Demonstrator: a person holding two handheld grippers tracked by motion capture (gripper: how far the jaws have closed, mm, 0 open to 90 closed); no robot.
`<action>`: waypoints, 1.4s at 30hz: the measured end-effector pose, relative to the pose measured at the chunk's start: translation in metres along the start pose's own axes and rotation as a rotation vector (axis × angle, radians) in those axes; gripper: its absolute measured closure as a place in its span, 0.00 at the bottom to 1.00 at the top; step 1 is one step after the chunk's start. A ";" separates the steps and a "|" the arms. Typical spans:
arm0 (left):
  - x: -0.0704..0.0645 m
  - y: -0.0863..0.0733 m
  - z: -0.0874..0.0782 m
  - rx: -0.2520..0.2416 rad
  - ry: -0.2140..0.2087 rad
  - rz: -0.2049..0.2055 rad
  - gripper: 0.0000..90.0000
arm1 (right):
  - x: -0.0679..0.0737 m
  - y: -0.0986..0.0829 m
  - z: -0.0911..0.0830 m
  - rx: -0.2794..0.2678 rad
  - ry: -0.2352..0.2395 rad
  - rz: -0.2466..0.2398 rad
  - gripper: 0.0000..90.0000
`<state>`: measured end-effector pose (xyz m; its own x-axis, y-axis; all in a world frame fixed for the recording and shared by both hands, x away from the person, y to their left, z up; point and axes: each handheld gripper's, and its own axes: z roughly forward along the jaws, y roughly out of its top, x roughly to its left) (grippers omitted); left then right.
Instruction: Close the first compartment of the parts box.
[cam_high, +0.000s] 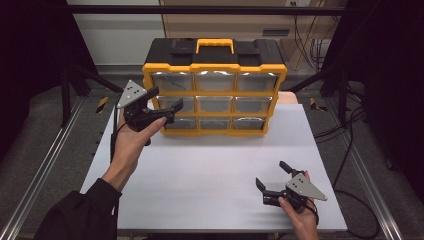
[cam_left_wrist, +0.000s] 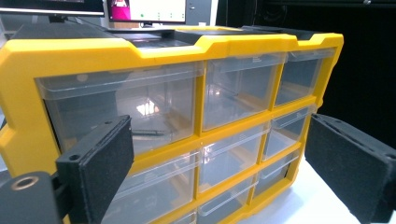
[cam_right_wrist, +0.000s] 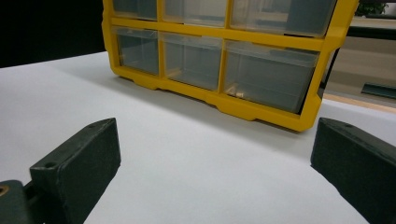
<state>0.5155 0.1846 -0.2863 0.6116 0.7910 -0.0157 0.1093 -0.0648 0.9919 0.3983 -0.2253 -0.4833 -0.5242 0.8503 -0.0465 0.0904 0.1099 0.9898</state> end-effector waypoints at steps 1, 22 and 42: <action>0.000 0.000 0.000 -0.001 -0.001 -0.005 0.08 | 0.000 0.000 0.000 0.003 0.001 0.000 0.02; 0.005 -0.005 -0.013 -0.014 -0.002 0.029 0.08 | 0.000 0.000 -0.001 0.000 0.000 -0.003 0.02; 0.001 -0.024 -0.029 -0.014 0.003 0.082 0.07 | 0.001 0.001 -0.001 -0.001 0.001 -0.004 0.02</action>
<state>0.4914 0.2048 -0.3061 0.6160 0.7850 0.0661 0.0479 -0.1211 0.9915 0.3976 -0.2251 -0.4827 -0.5253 0.8494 -0.0501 0.0875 0.1125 0.9898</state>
